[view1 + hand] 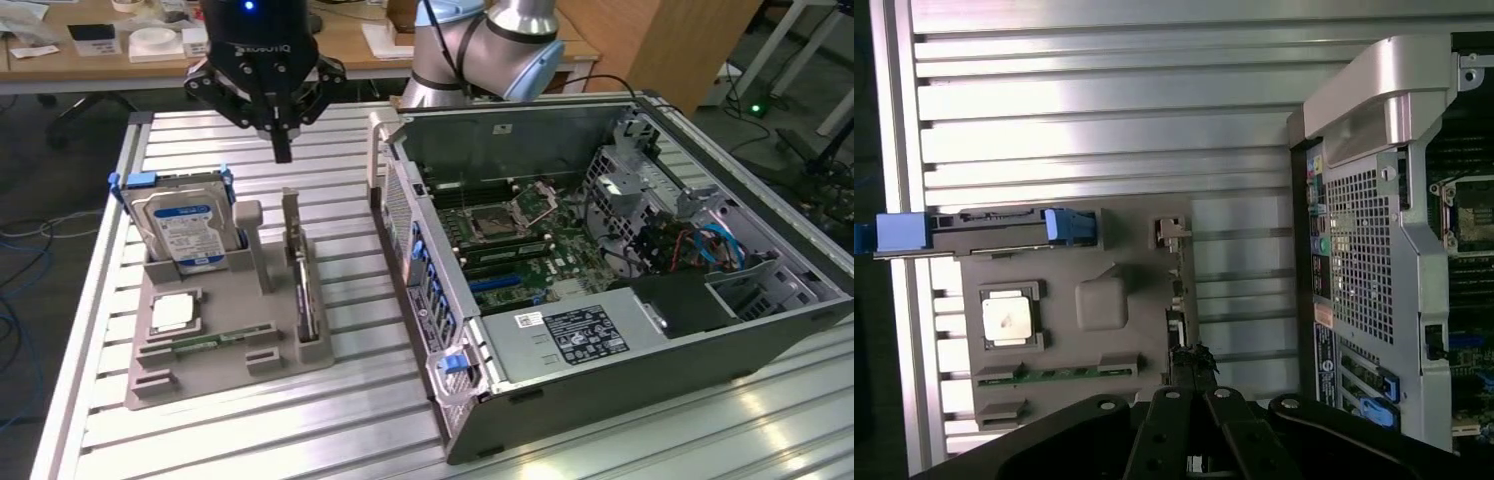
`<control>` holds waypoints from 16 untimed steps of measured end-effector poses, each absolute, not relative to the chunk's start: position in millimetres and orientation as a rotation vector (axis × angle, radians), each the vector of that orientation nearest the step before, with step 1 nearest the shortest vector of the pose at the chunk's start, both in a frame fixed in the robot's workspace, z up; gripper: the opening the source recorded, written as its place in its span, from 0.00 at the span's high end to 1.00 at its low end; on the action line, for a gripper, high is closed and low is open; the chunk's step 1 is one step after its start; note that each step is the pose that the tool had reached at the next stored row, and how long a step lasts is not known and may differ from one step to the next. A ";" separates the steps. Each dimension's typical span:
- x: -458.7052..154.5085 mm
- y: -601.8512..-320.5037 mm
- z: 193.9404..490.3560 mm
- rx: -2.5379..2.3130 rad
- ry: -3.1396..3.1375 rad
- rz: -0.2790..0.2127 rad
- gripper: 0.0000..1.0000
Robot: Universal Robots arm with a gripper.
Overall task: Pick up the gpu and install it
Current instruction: 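Reach for the gpu, then pick up the gpu and move the gpu toward the slot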
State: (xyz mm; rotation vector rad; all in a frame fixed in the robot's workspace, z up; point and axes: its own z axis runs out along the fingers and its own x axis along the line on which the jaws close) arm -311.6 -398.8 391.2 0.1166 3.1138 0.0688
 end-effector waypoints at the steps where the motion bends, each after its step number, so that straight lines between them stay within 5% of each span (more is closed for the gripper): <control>1: -312.7 -398.8 391.2 0.117 3.114 0.069 0.89; 16: -312.8 -398.9 391.2 0.117 3.114 0.069 0.89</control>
